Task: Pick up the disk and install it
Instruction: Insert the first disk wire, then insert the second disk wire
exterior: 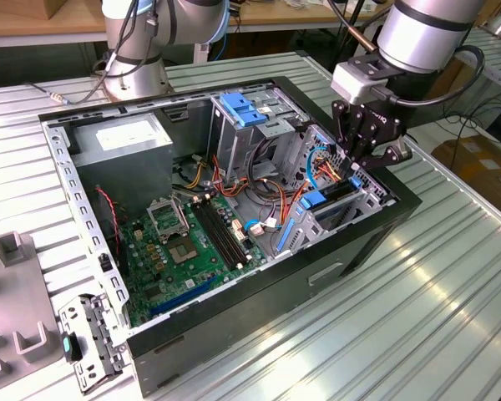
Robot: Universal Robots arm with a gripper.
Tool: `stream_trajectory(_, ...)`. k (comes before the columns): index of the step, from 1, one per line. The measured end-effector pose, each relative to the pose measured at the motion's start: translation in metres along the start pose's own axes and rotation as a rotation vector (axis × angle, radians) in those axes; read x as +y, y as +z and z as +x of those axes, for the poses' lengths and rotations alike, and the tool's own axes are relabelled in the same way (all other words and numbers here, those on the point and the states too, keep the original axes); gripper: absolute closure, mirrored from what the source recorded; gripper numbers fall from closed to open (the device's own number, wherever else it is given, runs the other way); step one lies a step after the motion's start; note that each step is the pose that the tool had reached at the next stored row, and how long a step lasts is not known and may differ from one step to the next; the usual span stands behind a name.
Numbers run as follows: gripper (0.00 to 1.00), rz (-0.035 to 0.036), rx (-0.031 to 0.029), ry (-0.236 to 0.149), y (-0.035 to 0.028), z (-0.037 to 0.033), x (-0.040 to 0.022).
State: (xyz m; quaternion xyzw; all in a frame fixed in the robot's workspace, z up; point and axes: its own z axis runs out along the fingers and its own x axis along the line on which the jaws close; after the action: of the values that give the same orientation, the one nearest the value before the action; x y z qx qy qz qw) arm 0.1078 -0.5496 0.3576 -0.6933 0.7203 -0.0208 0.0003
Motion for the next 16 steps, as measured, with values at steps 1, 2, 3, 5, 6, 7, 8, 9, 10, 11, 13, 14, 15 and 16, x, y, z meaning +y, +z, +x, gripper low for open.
stream_trajectory(1,0.89,0.0000,0.0000,0.000,-0.0001,0.0000,0.0000)
stream_trajectory(2,0.89,0.0000,0.0000,0.000,-0.0003,0.0000,0.0000)
stream_trajectory(3,0.89,0.0000,0.0000,0.000,-0.0003,0.0000,0.0000)
stream_trajectory(5,0.89,0.0000,0.0000,0.000,-0.0008,0.0000,0.0000)
stream_trajectory(6,0.89,0.0000,0.0000,0.000,-0.0008,0.0000,0.0000)
stream_trajectory(7,0.89,0.0000,0.0000,0.000,-0.0009,0.0000,0.0000)
stream_trajectory(8,0.89,0.0000,0.0000,0.000,-0.0010,0.0000,0.0000)
stream_trajectory(9,0.89,0.0000,0.0000,0.000,-0.0010,0.0000,0.0000)
stream_trajectory(10,0.89,0.0000,0.0000,0.000,-0.0011,0.0000,0.0000)
stream_trajectory(11,0.89,0.0000,0.0000,0.000,-0.0011,0.0000,0.0000)
stream_trajectory(13,0.89,0.0000,0.0000,0.000,-0.0013,0.0000,0.0000)
stream_trajectory(14,0.89,0.0000,0.0001,0.000,-0.0014,0.0000,0.0001)
stream_trajectory(15,0.89,0.0000,0.0001,0.000,-0.0014,0.0001,0.0008)
stream_trajectory(16,0.89,0.0000,0.0001,0.000,-0.0014,0.0001,0.0016)
